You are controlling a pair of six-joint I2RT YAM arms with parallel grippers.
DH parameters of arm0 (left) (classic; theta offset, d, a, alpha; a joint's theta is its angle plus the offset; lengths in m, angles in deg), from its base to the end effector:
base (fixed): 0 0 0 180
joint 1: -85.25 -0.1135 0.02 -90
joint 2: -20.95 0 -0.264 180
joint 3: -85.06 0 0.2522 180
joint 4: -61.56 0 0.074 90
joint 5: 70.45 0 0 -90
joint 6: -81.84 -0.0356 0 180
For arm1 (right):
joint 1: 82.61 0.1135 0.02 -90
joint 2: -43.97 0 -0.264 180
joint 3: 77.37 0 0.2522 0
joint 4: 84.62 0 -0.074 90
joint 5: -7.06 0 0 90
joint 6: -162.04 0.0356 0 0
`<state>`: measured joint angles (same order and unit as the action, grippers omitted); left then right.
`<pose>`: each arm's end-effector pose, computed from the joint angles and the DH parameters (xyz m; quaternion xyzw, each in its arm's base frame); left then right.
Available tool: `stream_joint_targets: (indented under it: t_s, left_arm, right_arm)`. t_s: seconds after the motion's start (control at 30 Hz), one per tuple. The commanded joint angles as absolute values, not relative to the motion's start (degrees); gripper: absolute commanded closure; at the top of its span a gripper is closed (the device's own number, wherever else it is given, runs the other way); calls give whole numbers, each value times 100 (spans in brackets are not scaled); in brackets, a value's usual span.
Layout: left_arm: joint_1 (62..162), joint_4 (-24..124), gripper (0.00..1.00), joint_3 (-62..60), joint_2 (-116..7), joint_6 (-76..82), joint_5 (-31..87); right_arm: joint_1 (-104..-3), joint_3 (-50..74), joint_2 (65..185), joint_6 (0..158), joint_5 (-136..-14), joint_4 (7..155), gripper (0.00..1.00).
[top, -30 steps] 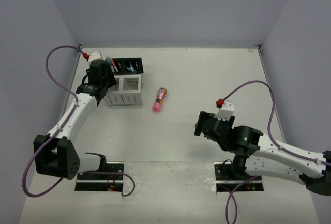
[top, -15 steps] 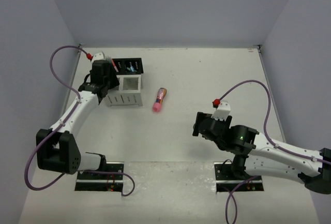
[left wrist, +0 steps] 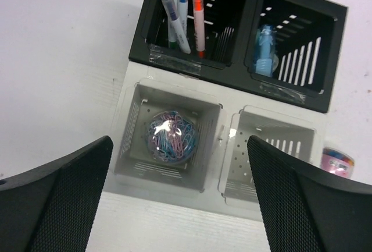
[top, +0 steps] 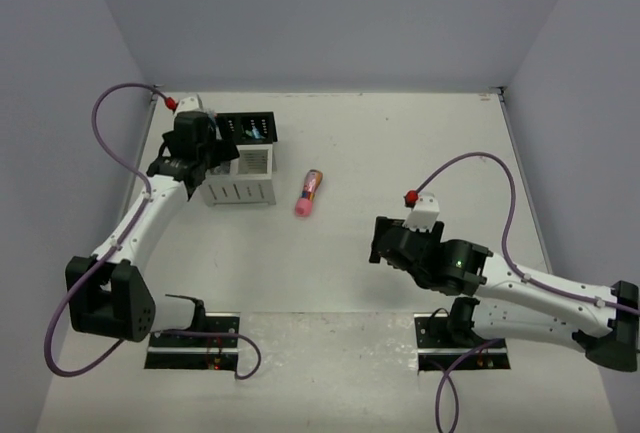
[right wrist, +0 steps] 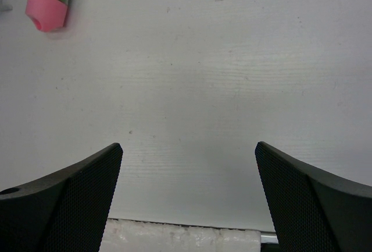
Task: Sort the stationery into containers
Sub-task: Place the pen in the storage box, then pick up the pen from the center of the board.
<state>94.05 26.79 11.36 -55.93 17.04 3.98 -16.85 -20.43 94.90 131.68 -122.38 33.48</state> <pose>0.2952 -0.0360 0.2900 -0.1858 0.8727 -0.0107 0.4513 0.0869 0.1378 0.2608 0.0508 0.9040 0.0974 0.4133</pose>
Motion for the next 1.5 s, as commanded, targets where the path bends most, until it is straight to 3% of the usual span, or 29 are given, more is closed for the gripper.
stream_joint_targets:
  t_s: [0.0,0.23,0.4,0.53,0.67,0.8,0.97,1.07,1.13,1.3,1.47]
  left_arm:
    - [9432,2566,0,748,-4811,1573,622]
    - [9545,2587,0,1046,-3368,1347,1732]
    - [9545,2406,0,1719,-1936,1077,1631]
    - [9545,2170,0,2171,-1302,740,1677]
    - [9551,2247,0,2836,-469,684,1671]
    - [9580,2510,0,3393,324,781,1454]
    - [9580,2679,0,3606,594,863,1606]
    - [9586,2718,0,3609,381,833,1838]
    - [9615,2723,0,3614,311,827,1894]
    - [9846,2737,0,3658,412,836,1845]
    - [9958,2741,0,3662,314,831,1846]
  right_arm:
    - [-1707,-1607,10003,13011,-12271,3759,1]
    - [-1966,-776,11169,12250,-11846,4356,1]
    - [-2689,-63,12011,12232,-11144,4624,1]
    - [-2829,871,12969,11883,-11299,4637,1]
    - [-3198,1693,14180,10739,-11182,4598,1]
    - [-3286,1728,14500,8724,-10394,5172,2]
    - [-3300,1671,14486,7299,-9988,5411,1]
    - [-3375,2770,15152,8133,-10906,4963,1]
    - [-3453,3463,15437,8564,-10712,4630,1]
    - [-3592,3027,15359,7547,-10233,5723,1]
    - [-4030,4167,15774,10048,-10602,4424,1]
